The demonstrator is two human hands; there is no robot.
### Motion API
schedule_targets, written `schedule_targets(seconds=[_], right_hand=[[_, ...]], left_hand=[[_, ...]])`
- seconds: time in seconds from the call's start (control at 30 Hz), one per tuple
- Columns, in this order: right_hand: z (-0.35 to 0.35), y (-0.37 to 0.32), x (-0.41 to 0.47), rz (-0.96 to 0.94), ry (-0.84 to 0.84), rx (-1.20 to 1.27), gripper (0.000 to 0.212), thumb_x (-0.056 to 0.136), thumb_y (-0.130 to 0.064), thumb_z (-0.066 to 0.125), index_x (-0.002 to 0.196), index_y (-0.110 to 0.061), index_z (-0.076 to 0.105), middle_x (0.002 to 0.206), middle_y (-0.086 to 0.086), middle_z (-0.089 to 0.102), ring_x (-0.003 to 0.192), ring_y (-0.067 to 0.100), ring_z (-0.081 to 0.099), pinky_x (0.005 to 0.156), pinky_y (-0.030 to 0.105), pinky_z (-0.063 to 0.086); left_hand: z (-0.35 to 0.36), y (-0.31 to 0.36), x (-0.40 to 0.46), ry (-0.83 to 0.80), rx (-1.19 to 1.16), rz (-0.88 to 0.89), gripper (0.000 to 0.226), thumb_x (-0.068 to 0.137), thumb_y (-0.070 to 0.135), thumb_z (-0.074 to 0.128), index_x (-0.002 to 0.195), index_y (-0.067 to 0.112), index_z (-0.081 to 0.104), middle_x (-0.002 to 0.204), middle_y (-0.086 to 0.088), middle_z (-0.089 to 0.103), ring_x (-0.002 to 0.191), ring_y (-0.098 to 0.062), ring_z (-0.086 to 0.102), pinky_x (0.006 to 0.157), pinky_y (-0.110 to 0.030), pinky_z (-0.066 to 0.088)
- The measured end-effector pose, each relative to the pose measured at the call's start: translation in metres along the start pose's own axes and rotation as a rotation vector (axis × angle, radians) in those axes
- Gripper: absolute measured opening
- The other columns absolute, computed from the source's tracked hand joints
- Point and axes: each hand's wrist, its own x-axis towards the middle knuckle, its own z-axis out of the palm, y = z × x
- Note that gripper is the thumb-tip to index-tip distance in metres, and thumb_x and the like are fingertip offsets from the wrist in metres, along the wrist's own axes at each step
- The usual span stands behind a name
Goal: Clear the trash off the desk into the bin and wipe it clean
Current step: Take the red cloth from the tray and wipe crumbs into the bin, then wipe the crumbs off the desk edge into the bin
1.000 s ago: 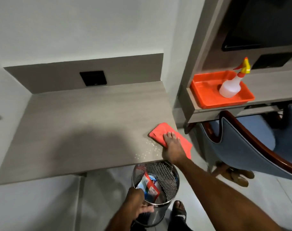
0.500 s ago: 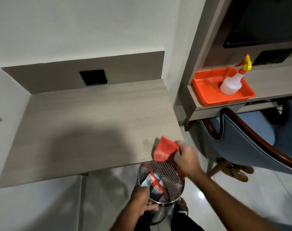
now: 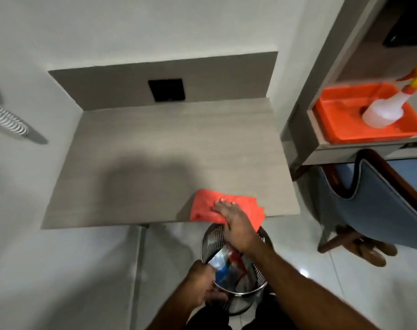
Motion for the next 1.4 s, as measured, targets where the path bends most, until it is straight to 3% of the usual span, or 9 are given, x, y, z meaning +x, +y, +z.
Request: schedule_targets(seconds=[0.13,0.27,0.4,0.57,0.73,0.97,1.07,1.23,1.4], right_hand=[[0.040,0.001,-0.073,0.115,-0.082,0.215,0.060,0.076,0.003,0.045,0.123,-0.024,0.069,0.117,0.001,0.074,0.111,0.019,0.068,0.102,0.029,0.048],[0.040,0.025,-0.112,0.323,0.231,0.457,0.050,0.082,0.012,0.053,0.103,-0.029,0.074,0.083,-0.008,0.076,0.073,0.000,0.070,0.068,0.020,0.054],[0.048,0.073,-0.127,0.497,0.557,0.536,0.034,0.078,-0.026,0.052,0.101,-0.042,0.071,0.087,-0.019,0.075,0.078,-0.001,0.071,0.072,0.023,0.058],[0.117,0.189,-0.124,0.641,0.637,0.505,0.051,0.073,-0.026,0.042,0.115,-0.047,0.063,0.092,-0.013,0.074,0.078,0.007,0.069,0.074,0.027,0.058],[0.177,0.277,-0.116,0.726,0.531,0.395,0.052,0.076,-0.018,0.039,0.121,-0.028,0.061,0.102,-0.004,0.072,0.094,0.013,0.066,0.088,0.032,0.056],[0.218,0.334,-0.108,0.688,0.384,0.359,0.034,0.090,-0.017,0.052,0.122,-0.025,0.059,0.103,-0.003,0.071,0.092,0.015,0.068,0.079,0.033,0.061],[0.218,0.330,-0.106,0.696,0.338,0.322,0.035,0.091,-0.014,0.059,0.124,-0.027,0.059,0.106,-0.006,0.069,0.092,0.011,0.066,0.072,0.011,0.051],[0.163,0.258,-0.113,0.593,0.403,0.275,0.041,0.081,-0.009,0.051,0.120,-0.016,0.063,0.108,0.005,0.070,0.098,0.020,0.064,0.090,0.030,0.052],[0.091,0.150,-0.146,0.397,0.349,-0.082,0.055,0.068,-0.009,0.064,0.121,0.005,0.066,0.125,0.025,0.066,0.119,0.041,0.062,0.103,0.059,0.046]], left_hand=[[-0.007,-0.005,0.005,-0.115,-0.019,0.016,0.033,0.090,0.036,0.055,0.105,0.011,0.070,0.089,-0.012,0.078,0.070,-0.031,0.076,0.056,-0.037,0.061],[0.008,-0.017,0.028,-0.117,0.041,0.012,0.031,0.096,0.036,0.045,0.107,0.018,0.068,0.092,-0.007,0.079,0.074,-0.027,0.077,0.058,-0.037,0.062],[0.027,-0.038,0.087,-0.073,0.058,0.000,0.025,0.095,0.033,0.052,0.117,0.025,0.061,0.108,-0.010,0.075,0.081,-0.029,0.076,0.059,-0.043,0.063],[0.049,-0.076,0.237,0.001,0.072,-0.059,0.032,0.093,0.022,0.057,0.124,0.015,0.058,0.115,-0.019,0.070,0.090,-0.038,0.072,0.058,-0.043,0.063],[0.080,-0.113,0.344,0.005,0.048,-0.123,0.048,0.083,-0.009,0.046,0.128,0.004,0.054,0.111,-0.026,0.069,0.084,-0.039,0.071,0.054,-0.038,0.062],[0.115,-0.142,0.398,-0.011,0.036,-0.168,0.051,0.078,-0.018,0.043,0.124,0.000,0.056,0.103,-0.021,0.071,0.083,-0.035,0.071,0.067,-0.044,0.062],[0.115,-0.139,0.390,0.053,0.181,-0.212,0.034,0.087,-0.001,0.055,0.120,-0.003,0.057,0.111,-0.025,0.069,0.090,-0.038,0.069,0.070,-0.044,0.060],[0.126,-0.067,0.304,0.289,0.688,0.064,0.051,0.090,0.049,0.050,0.096,0.001,0.068,0.106,-0.026,0.071,0.093,-0.039,0.069,0.083,-0.043,0.058],[0.135,0.029,0.152,-0.172,0.332,-0.033,0.075,0.077,0.080,0.046,0.078,0.011,0.075,0.064,-0.010,0.076,0.058,-0.024,0.074,0.058,-0.037,0.063]])
